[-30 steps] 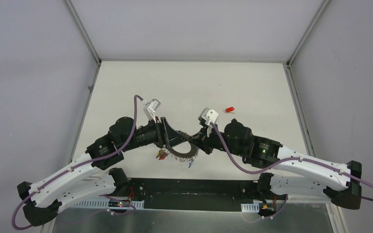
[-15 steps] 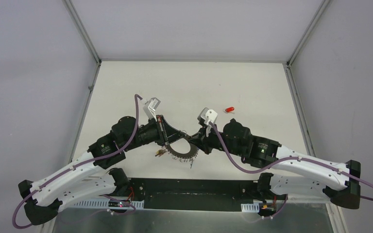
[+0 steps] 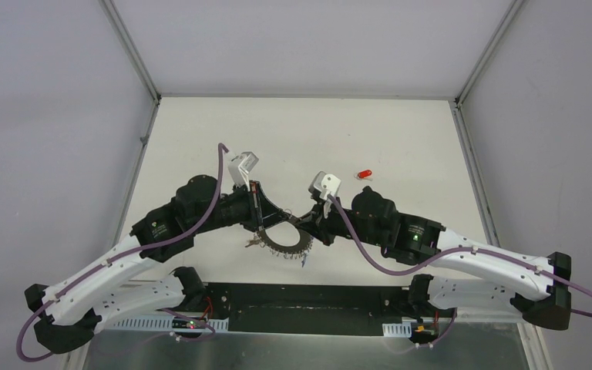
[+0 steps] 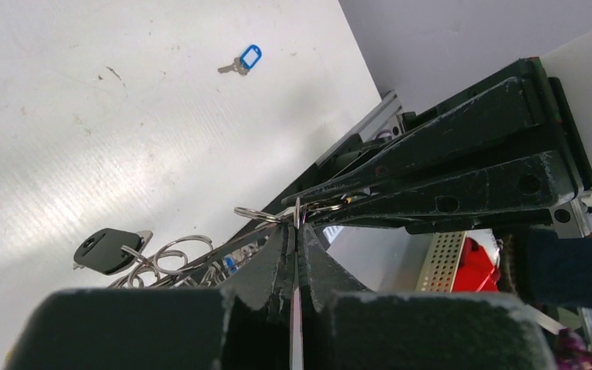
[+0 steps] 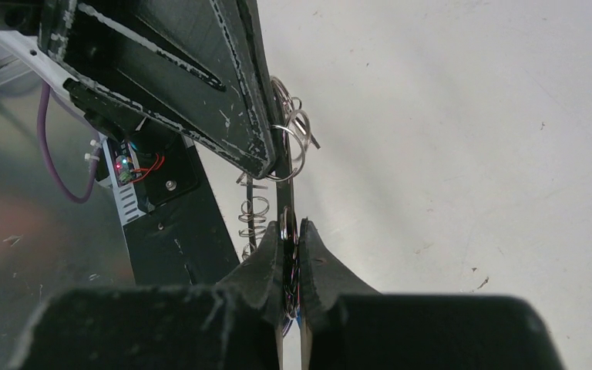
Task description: Put the keys on the keyring
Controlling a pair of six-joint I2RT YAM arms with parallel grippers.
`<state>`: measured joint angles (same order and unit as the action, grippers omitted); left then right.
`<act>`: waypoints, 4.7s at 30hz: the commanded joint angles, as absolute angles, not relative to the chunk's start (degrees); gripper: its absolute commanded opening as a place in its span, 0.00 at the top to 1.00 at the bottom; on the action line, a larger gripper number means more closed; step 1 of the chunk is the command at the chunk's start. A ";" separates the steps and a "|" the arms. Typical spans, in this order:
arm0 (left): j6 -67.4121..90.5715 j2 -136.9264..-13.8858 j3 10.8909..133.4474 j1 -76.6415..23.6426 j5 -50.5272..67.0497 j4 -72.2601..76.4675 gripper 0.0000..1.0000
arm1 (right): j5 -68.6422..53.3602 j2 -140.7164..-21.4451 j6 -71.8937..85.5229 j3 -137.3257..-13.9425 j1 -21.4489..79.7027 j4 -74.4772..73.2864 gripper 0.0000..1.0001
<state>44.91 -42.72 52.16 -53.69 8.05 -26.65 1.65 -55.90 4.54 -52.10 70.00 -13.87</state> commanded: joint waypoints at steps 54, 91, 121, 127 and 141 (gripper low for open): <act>29.76 -65.04 83.28 -53.78 0.32 -65.00 1.00 | 9.76 -68.38 -6.62 -73.99 74.04 -36.66 1.00; 39.25 -39.12 53.89 -53.76 -6.36 -28.86 1.00 | 13.41 -63.38 -2.11 -66.09 80.27 -21.39 0.52; 5.80 -25.05 34.44 -53.78 22.96 11.89 1.00 | -31.98 -55.72 10.28 -58.23 59.71 4.74 0.67; 6.24 -24.55 34.64 -53.75 22.78 12.47 1.00 | -33.62 -56.31 11.06 -56.69 59.07 6.28 0.67; 8.27 -25.04 35.07 -53.78 24.43 13.50 1.00 | -37.06 -59.85 12.53 -57.17 58.54 6.81 0.89</act>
